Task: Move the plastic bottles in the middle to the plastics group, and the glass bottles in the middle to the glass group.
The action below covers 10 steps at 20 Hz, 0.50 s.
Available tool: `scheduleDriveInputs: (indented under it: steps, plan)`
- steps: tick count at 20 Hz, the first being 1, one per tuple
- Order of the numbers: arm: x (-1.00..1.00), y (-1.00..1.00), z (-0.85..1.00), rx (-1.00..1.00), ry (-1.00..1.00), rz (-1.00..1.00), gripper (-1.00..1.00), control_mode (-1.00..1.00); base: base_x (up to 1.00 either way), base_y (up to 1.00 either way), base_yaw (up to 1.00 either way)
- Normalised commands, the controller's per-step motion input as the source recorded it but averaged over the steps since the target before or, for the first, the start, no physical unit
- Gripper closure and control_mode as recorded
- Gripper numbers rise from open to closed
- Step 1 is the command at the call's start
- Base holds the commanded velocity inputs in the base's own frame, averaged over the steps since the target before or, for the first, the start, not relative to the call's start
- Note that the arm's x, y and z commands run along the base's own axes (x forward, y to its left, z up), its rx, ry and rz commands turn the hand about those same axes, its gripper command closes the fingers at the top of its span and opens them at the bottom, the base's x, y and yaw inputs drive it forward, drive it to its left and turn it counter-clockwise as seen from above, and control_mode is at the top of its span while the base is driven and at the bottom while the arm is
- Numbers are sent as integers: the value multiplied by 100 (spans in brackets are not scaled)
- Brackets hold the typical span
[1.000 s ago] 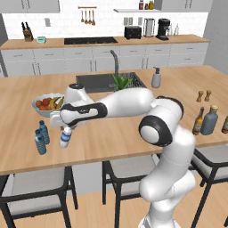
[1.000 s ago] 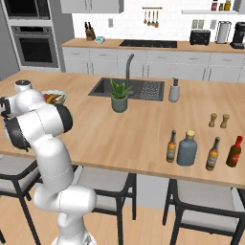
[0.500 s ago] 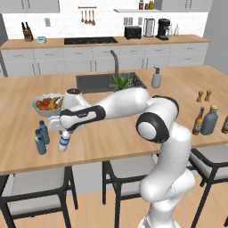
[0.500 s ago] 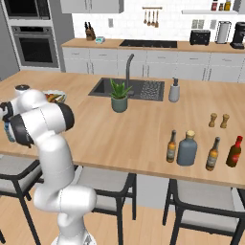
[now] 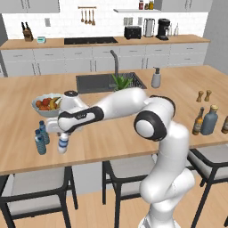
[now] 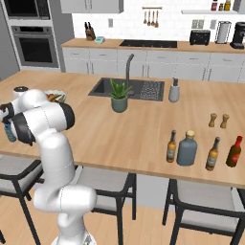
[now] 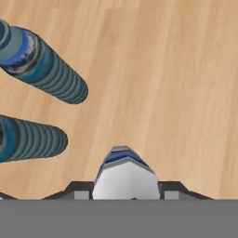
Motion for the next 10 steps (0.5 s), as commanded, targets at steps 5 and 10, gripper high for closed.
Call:
scheduleDriveInputs:
  steps: [5,10]
  plan:
    - [0,15,-26,0,0,0,100,-100,0,0,0]
    - [0,7,-36,0,0,0,100,-100,0,0,0]
